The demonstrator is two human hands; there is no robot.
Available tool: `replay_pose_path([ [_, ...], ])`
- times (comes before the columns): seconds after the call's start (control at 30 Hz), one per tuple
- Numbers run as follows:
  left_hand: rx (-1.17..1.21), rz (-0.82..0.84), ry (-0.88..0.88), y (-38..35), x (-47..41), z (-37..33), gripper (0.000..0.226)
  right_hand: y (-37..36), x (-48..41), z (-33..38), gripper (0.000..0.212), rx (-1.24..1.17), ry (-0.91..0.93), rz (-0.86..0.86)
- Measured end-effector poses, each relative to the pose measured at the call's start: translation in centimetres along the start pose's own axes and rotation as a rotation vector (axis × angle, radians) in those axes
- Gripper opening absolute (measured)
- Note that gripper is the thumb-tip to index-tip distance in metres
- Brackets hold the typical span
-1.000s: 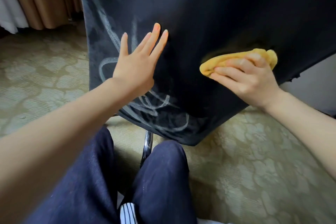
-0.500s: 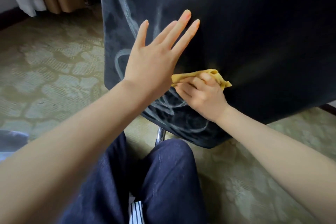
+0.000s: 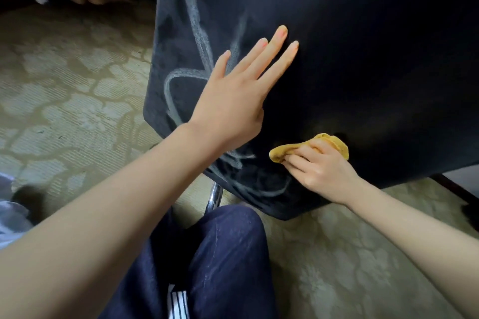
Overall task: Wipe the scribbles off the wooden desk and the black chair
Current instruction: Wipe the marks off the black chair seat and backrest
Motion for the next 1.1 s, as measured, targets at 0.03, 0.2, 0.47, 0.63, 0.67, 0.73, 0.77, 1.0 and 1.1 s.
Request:
replay_pose_path([
  [0.03, 0.029, -0.006, -0.001, 0.2, 0.1, 0.1, 0.088, 1.0, -0.5, -0.9, 0.023, 0.011, -0.007, -0.041],
  [0.2, 0.046, -0.14, -0.05, 1.5, 0.4, 1.2, 0.067, 5.6, -5.0, -5.6, 0.015, 0.134, -0.083, -0.252],
  [0.47, 0.13, -0.296, 0.303, 6.4, 0.1, 6.9, 0.07, 10.3, -15.6, -11.9, 0.018, 0.412, -0.322, -0.625],
  [0.63, 0.292, -0.097, 0.627, 7.4, -2.5, 12.7, 0.08, 10.9, -22.9, -13.9, 0.022, 0.455, -0.438, -0.73],
  [0.67, 0.424, -0.069, 0.678, 7.3, -2.9, 13.5, 0.078, 10.8, -24.0, -13.9, 0.023, 0.429, -0.448, -0.734],
  [0.73, 0.726, -0.028, 0.731, 6.8, -3.6, 14.7, 0.074, 10.3, -25.9, -13.5, 0.022, 0.361, -0.45, -0.707],
  [0.77, 0.818, -0.018, 0.736, 6.5, -3.9, 15.3, 0.074, 9.9, -26.6, -13.1, 0.021, 0.342, -0.433, -0.678],
  [1.0, 0.957, -0.006, 0.634, 5.6, -5.7, 16.9, 0.076, 4.5, -25.4, -8.6, 0.045, 0.208, -0.304, -0.467],
  [1.1, 1.022, 0.005, 0.586, 5.3, -5.8, 17.0, 0.079, 2.8, -23.5, -6.6, 0.037, 0.179, -0.267, -0.408],
])
Point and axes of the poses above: each hand's wrist, its own x-axis away from the middle knuckle, its own y-axis out of the back of the hand, z = x × y, the point moved 2 cm from there along -x, towards the middle knuckle, and after that the axes turned 2 degrees about z, right-handed, at the moved point
